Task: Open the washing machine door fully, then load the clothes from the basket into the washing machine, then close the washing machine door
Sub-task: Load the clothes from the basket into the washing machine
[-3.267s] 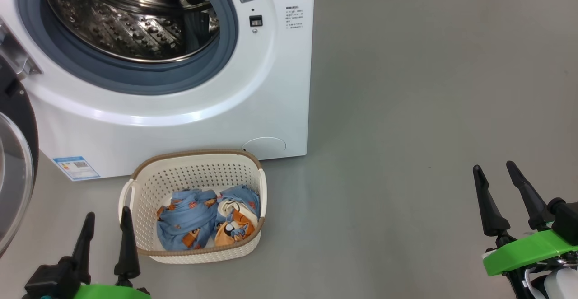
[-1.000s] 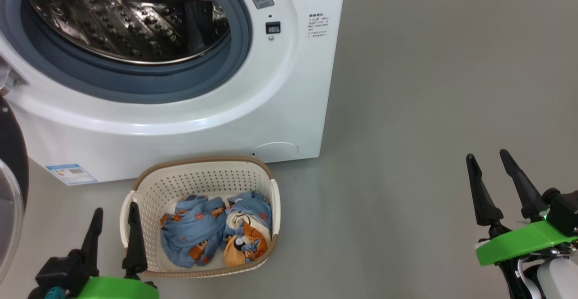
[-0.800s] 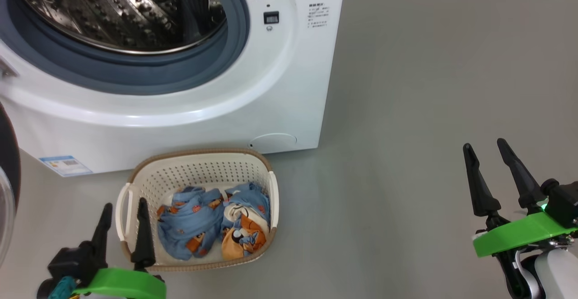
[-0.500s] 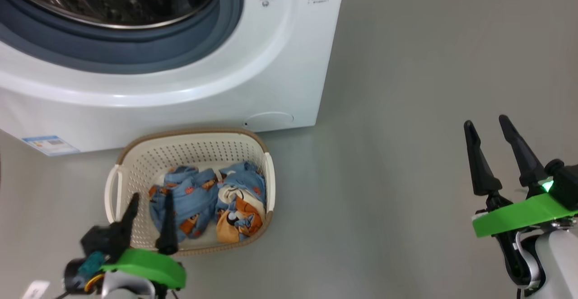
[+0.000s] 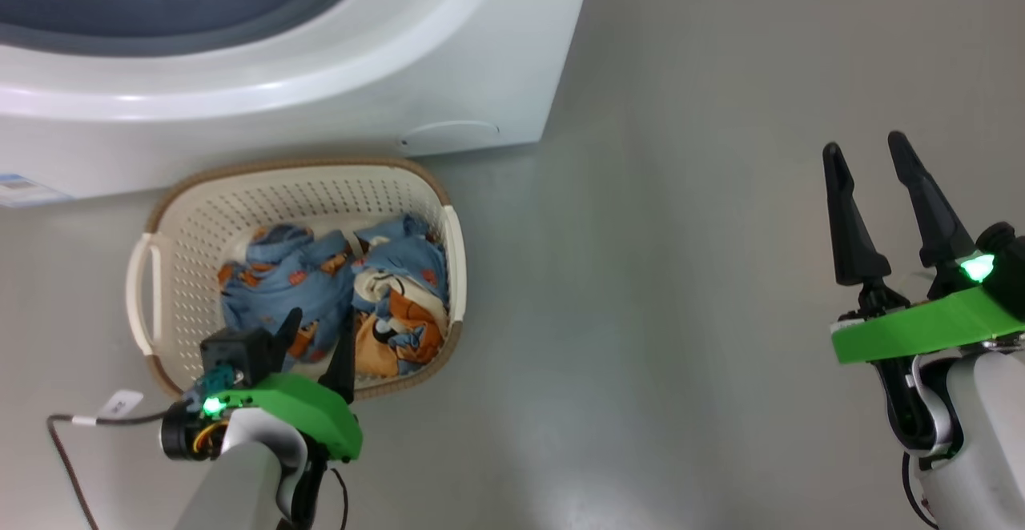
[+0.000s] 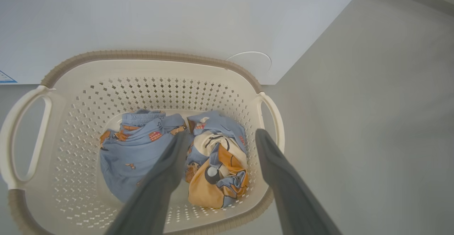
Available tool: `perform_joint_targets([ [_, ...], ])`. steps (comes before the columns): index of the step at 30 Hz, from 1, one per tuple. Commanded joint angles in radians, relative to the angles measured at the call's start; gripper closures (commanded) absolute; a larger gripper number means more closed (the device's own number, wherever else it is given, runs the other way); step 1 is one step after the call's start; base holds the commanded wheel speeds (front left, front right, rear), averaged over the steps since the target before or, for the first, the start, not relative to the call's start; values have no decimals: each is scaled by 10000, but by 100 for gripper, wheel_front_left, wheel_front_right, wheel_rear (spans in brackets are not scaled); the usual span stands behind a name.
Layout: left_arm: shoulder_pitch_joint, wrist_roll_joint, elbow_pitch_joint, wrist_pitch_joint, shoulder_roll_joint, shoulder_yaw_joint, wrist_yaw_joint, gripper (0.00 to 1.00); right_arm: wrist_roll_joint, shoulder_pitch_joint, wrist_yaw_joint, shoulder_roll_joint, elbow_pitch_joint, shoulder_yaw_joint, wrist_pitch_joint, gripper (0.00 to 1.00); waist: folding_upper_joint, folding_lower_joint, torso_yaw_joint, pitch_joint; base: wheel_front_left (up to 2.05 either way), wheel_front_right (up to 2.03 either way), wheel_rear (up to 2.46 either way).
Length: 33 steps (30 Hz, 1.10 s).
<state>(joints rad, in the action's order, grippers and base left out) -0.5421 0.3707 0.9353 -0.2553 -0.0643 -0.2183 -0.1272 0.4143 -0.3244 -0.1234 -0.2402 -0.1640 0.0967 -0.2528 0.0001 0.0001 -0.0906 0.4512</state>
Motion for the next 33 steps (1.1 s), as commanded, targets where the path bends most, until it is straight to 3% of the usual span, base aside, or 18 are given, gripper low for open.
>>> perform_joint_targets([
  [1, -142, 127, 46, -65, -266, 116, -35, 0, 39, -101, -73, -59, 278, 193, -90, 0, -1, -1, -238, 598, 0, 0, 0],
  [6, -1063, 767, 1064, 100, -388, -708, -35, 0, 66, -392, -73, 28, 373, 192, -90, 0, -1, -1, -401, 1331, 0, 0, 0],
  [13, -2291, 1785, 1888, 1163, -742, -1867, -35, 0, 102, -880, -73, 168, 561, 237, -90, 0, -1, -1, -721, 2409, 0, 0, 0],
  [24, -3572, 3144, 2059, 2922, -1588, -3176, -35, 0, 132, -1339, -73, 418, 781, 330, -90, 0, -1, -1, -1188, 3571, 0, 0, 0],
  [33, -4408, 3986, 2164, 3772, -2053, -3768, -35, 0, 151, -1478, -73, 485, 924, 439, -90, 0, -1, -1, -1510, 4159, 0, 0, 0],
])
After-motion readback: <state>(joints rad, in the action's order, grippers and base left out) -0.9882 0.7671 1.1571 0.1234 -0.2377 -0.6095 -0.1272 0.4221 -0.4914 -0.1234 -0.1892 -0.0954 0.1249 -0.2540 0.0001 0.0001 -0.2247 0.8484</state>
